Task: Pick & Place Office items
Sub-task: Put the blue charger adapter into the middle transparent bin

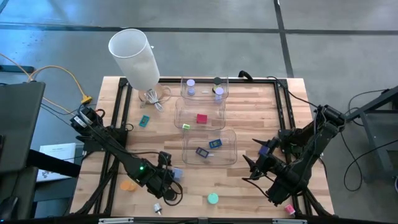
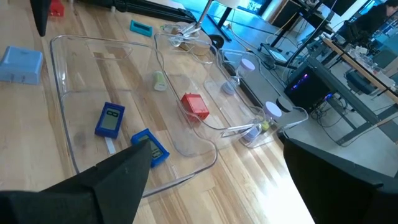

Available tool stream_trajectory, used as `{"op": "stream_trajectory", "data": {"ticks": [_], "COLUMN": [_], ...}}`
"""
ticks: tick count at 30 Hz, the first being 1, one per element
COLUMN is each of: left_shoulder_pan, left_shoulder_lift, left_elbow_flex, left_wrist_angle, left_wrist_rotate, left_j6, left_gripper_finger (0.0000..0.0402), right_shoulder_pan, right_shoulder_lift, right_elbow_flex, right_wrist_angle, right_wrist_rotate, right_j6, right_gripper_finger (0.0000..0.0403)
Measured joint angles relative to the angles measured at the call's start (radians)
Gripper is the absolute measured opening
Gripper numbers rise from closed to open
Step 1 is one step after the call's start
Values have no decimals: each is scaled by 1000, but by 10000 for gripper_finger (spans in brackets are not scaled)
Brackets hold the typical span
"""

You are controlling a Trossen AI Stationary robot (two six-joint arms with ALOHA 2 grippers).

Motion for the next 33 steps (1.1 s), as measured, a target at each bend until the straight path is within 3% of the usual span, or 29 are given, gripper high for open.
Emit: {"op": "stream_trajectory", "data": {"ticks": [6, 15, 33], "left_shoulder_pan": [32, 132, 204], "left_shoulder_lift": [-1, -1, 66], "left_elbow_flex": [-44, -88, -88], "left_wrist_angle": [85, 161, 253], "left_wrist_rotate": [23, 204, 283], "left_j6": [-3, 21, -37], "left_gripper_finger": [311, 311, 311], "right_shoulder_pan": [0, 0, 0], "right_shoulder_lift": [0, 0, 0], "right_elbow_flex": [0, 0, 0], "right_wrist_angle": [0, 1, 2], "right_wrist_rotate": [0, 2, 5], "right_j6": [0, 0, 0], "right_gripper_finger": [355, 355, 355]}}
